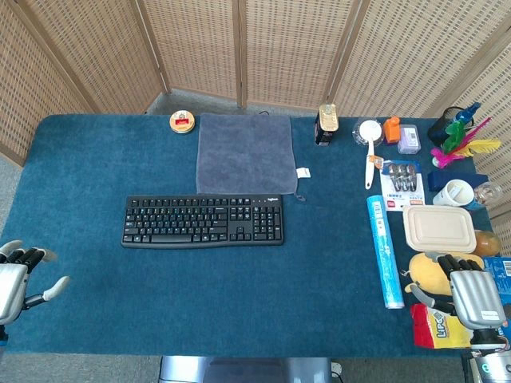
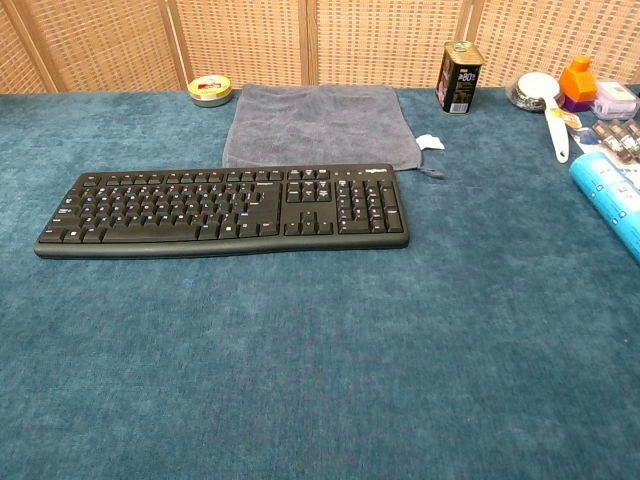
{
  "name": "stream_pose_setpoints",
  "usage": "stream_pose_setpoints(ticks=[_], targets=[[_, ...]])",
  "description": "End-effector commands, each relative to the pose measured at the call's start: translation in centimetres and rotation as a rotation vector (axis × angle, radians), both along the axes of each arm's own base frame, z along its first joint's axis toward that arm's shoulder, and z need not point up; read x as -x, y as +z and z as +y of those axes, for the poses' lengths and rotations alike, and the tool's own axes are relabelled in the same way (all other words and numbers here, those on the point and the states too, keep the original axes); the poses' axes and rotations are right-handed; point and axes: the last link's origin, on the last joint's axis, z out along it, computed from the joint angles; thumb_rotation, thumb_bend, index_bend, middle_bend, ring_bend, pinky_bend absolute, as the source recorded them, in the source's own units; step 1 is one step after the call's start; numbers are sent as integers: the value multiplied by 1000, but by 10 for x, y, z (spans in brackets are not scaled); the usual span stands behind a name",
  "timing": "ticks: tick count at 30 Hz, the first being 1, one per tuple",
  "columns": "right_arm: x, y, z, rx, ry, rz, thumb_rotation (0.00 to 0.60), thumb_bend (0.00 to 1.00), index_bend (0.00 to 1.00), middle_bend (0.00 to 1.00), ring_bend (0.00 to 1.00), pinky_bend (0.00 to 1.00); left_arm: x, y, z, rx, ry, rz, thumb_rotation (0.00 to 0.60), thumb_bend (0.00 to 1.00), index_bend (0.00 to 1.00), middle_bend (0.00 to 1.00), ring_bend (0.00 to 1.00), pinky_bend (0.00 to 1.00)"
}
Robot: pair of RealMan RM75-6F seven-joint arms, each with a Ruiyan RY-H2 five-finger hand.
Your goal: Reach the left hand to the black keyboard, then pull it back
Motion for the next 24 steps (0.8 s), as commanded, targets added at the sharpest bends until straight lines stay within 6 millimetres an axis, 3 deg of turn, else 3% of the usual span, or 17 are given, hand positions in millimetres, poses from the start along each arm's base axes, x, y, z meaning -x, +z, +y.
stream_pose_setpoints(ticks=[1,5,8,11,13,16,21,24], targets=[[-2,-1,-1,2,4,-2,0,257,272,366,381,367,0,1,1,-5,-3,0,0,109,397,450,400,195],[-2,-1,-1,1,2,0,0,257,272,366,381,367,-1,3,2,-5,-11,7,0,110,398,451,407,250],[-1,-2,-1,-3,1,0,0,257,272,366,381,368,-2,5,4,-12,-21,11,0,110,397,500,492,382],[1,-1,0,2,0,-6,0,257,272,366,381,368,-5,5,5,-20,-36,11,0,110,397,698,678,572],[3,0,2,6,-4,-12,0,257,272,366,381,368,-9,6,8,-7,-55,23,0,109,391,869,857,690],[4,1,2,6,-2,-16,0,257,272,366,381,368,-13,8,11,21,-59,22,0,110,345,988,991,824],[6,3,4,9,-1,-17,0,257,272,366,390,368,-16,9,13,102,-50,51,0,115,232,1000,1000,981],[7,4,4,12,4,-22,0,257,272,366,399,370,-16,8,17,176,-14,108,0,138,197,1000,1000,1000]])
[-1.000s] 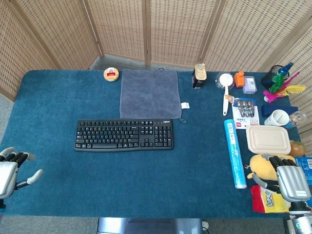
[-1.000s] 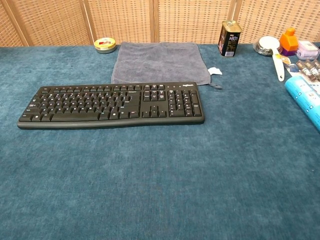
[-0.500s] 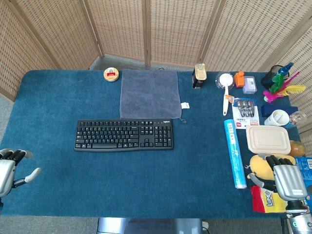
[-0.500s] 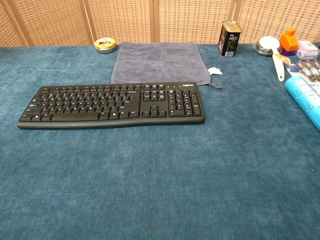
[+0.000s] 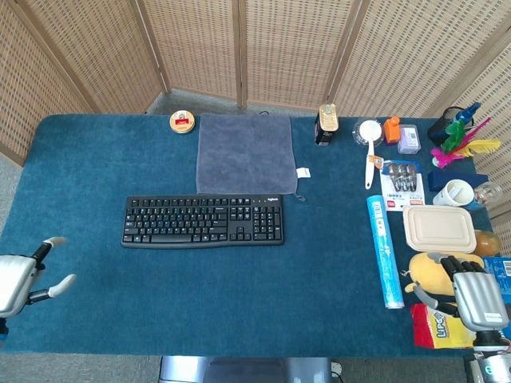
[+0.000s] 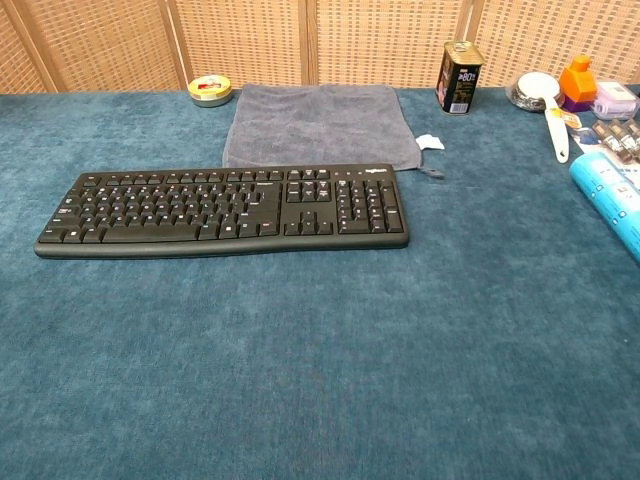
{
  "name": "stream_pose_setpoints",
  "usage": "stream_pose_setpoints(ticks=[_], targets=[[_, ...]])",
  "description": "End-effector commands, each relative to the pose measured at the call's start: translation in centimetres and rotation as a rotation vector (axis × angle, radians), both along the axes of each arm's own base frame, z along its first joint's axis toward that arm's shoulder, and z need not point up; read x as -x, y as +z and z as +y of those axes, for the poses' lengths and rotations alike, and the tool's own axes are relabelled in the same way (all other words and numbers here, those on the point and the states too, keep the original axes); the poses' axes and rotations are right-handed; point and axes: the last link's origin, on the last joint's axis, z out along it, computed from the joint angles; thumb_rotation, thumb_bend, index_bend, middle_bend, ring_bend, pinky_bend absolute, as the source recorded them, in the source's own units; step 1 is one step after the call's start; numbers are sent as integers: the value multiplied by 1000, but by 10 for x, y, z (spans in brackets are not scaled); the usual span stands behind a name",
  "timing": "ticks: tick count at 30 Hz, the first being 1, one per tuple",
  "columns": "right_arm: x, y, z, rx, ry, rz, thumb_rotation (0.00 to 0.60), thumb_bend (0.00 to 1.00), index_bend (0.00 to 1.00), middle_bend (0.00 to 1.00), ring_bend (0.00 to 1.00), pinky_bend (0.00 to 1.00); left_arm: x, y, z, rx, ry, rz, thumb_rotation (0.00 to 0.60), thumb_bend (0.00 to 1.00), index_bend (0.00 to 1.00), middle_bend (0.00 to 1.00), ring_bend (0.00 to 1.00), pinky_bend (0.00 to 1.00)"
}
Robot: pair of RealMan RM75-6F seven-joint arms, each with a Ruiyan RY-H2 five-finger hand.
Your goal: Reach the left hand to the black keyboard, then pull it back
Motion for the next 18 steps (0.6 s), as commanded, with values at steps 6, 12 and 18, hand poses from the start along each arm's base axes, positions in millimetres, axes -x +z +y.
stream_pose_setpoints(ticks=[6,12,18], targets=[[2,1,1,4,1,-2,0,257,272,366,415,376,-4,-4,14,143,85,76,0,150,84,1000,1000,1000],[3,-1,-1,-1,-7,0,0,257,272,366,429,383,-3,-16,33,202,106,103,0,150,83,1000,1000,1000],[2,-2,-2,-9,-11,9,0,257,272,366,429,385,-4,-30,50,248,135,55,0,150,84,1000,1000,1000]])
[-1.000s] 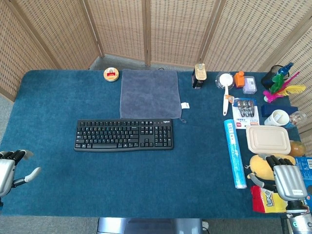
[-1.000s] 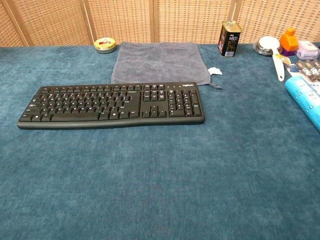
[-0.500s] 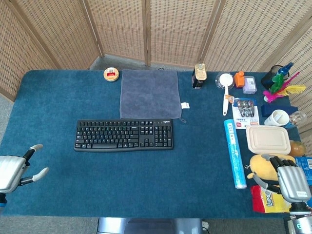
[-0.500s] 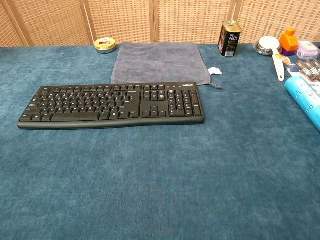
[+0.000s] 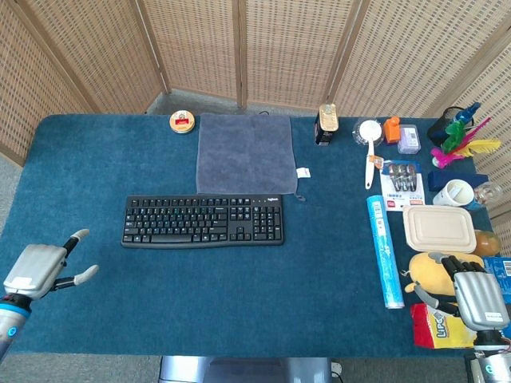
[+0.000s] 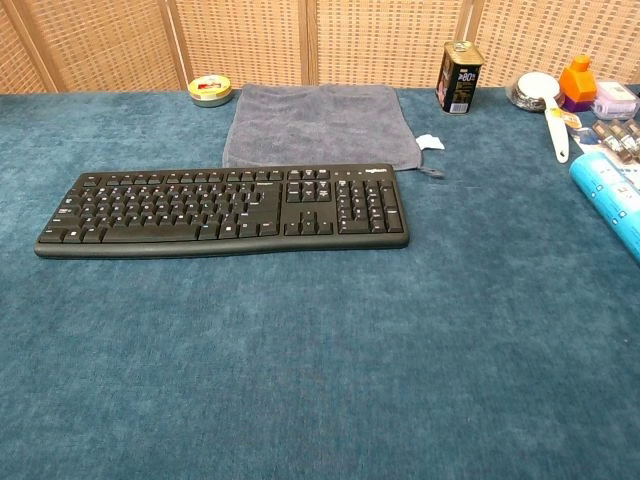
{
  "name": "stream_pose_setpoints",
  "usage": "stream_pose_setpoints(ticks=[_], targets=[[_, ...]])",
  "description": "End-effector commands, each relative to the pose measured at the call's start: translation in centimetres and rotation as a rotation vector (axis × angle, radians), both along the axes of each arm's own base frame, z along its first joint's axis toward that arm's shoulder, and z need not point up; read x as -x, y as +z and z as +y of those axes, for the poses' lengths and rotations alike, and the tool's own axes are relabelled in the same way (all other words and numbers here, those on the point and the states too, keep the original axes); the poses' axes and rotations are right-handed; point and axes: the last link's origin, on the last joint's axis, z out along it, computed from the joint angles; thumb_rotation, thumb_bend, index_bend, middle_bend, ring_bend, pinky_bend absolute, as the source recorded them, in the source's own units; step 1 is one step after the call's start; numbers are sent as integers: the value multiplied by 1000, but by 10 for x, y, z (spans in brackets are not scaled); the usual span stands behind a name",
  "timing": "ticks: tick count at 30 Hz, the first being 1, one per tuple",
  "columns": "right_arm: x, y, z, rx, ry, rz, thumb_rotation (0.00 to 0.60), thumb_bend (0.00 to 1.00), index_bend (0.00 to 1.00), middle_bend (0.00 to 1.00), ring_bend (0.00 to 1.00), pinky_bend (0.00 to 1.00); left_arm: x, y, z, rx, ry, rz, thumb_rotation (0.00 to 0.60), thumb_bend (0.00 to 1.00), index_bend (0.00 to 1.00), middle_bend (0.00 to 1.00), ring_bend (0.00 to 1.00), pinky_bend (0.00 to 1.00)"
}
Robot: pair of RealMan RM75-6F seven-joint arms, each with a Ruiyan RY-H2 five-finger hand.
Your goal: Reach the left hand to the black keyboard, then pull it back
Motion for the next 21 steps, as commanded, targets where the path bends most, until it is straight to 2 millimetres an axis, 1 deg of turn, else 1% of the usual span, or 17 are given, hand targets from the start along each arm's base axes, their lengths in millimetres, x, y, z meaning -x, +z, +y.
stream_pose_setpoints(ticks=[1,6,13,16,21], targets=[[0,-1,-1,-4,-4,3,0,257,272,366,429,385,-1,-9,12,25,21,-38,0,150,84,1000,1000,1000],[0,-2,-2,-5,-14,6,0,257,271,366,429,385,0,-27,31,91,58,-98,0,150,83,1000,1000,1000],[3,-3,1,-2,-33,7,0,257,272,366,429,385,-6,-45,53,141,70,-150,0,150,83,1000,1000,1000],[4,-2,2,3,-41,9,0,257,272,366,429,386,-7,-51,61,158,74,-151,0,150,83,1000,1000,1000],[6,-1,3,10,-49,13,0,257,272,366,429,385,-8,-60,67,182,86,-151,0,150,83,1000,1000,1000]])
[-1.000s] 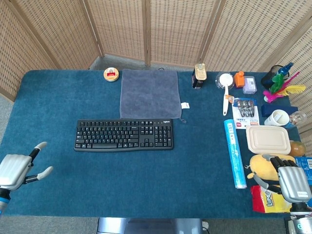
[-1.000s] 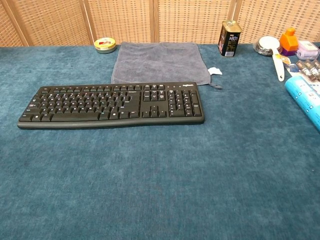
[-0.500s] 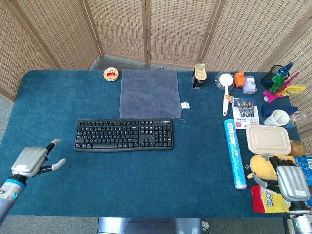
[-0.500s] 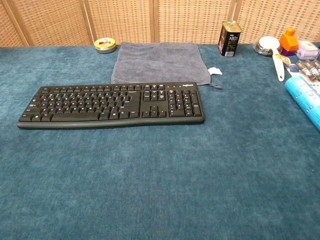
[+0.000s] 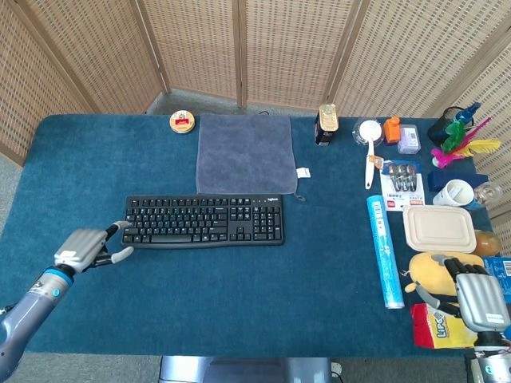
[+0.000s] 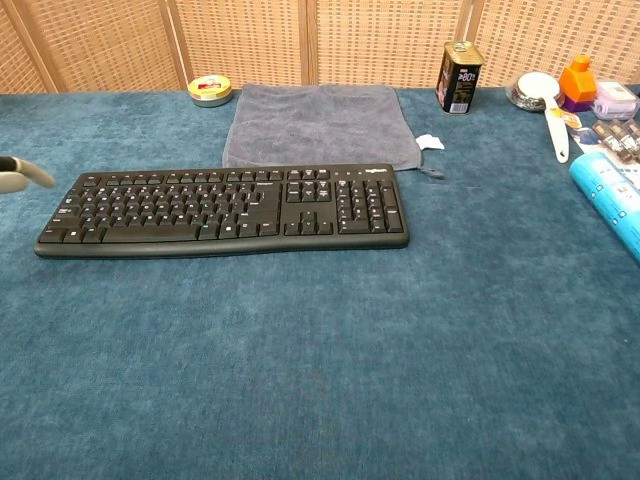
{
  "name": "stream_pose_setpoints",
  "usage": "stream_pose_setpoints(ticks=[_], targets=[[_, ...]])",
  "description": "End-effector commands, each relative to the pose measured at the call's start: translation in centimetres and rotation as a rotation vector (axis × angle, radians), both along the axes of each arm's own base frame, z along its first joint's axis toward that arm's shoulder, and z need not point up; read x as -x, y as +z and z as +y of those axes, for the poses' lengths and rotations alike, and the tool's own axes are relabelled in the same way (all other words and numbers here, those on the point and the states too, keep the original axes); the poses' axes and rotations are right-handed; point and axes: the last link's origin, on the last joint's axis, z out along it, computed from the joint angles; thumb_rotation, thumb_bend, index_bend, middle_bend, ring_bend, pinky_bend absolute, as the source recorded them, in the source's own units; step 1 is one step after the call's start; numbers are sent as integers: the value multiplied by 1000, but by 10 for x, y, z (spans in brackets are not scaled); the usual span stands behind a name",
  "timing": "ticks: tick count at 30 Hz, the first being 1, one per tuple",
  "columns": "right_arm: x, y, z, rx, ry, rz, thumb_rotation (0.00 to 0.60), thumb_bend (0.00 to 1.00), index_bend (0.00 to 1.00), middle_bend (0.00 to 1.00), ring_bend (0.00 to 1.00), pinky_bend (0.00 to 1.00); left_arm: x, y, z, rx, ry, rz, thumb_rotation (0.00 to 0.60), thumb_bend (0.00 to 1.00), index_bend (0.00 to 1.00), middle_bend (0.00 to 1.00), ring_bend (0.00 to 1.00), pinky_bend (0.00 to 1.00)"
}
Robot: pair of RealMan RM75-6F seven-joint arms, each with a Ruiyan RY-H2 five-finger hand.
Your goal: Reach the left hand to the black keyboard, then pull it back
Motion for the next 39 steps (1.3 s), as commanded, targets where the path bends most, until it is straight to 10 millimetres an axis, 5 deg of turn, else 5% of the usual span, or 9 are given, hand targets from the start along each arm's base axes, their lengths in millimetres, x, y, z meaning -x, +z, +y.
stream_pose_setpoints(ticks=[1,39], targets=[[1,0,0,1,-3,0,0,257,272,366,429,385,0,-5,4,9,6,2,0,150,83,1000,1000,1000],[5,1,9,17,-31,0,0,257,272,366,430,385,5,-35,27,60,74,-9,0,149,87,1000,1000,1000]])
